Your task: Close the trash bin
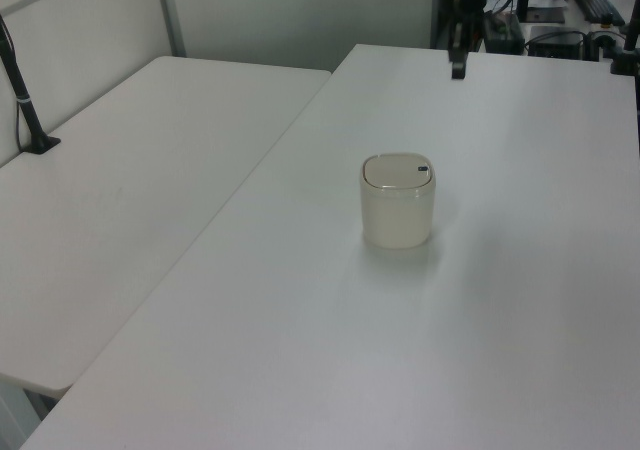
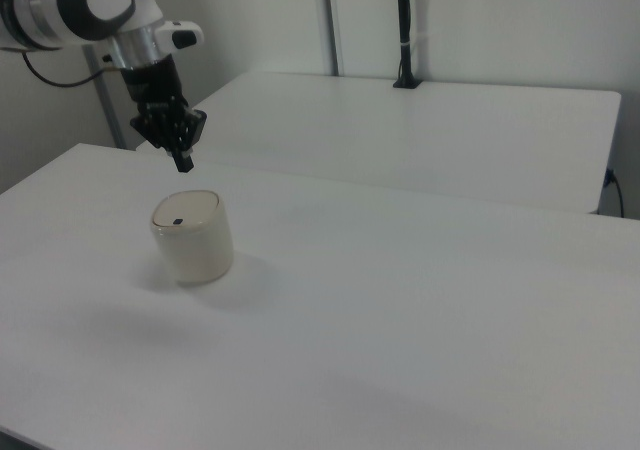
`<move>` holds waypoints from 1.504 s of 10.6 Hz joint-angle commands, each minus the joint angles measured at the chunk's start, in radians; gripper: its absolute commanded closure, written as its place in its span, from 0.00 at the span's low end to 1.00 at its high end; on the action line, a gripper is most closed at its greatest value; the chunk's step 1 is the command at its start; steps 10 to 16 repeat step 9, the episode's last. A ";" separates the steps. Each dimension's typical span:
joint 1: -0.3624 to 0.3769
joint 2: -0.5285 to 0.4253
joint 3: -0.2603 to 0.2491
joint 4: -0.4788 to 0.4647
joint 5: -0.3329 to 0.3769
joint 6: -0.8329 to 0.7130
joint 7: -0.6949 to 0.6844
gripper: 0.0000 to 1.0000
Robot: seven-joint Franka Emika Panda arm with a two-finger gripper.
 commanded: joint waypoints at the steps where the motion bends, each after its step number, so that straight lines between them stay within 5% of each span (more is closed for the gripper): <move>1: -0.048 -0.077 0.005 -0.036 0.001 -0.069 0.020 0.76; 2: -0.067 -0.079 0.014 -0.036 0.001 -0.072 0.020 0.65; 3: -0.080 -0.080 0.017 -0.036 0.001 -0.080 0.020 0.38; 4: -0.079 -0.080 0.017 -0.036 0.000 -0.088 0.018 0.00; 16: -0.082 -0.079 0.011 -0.032 0.000 -0.073 0.020 0.00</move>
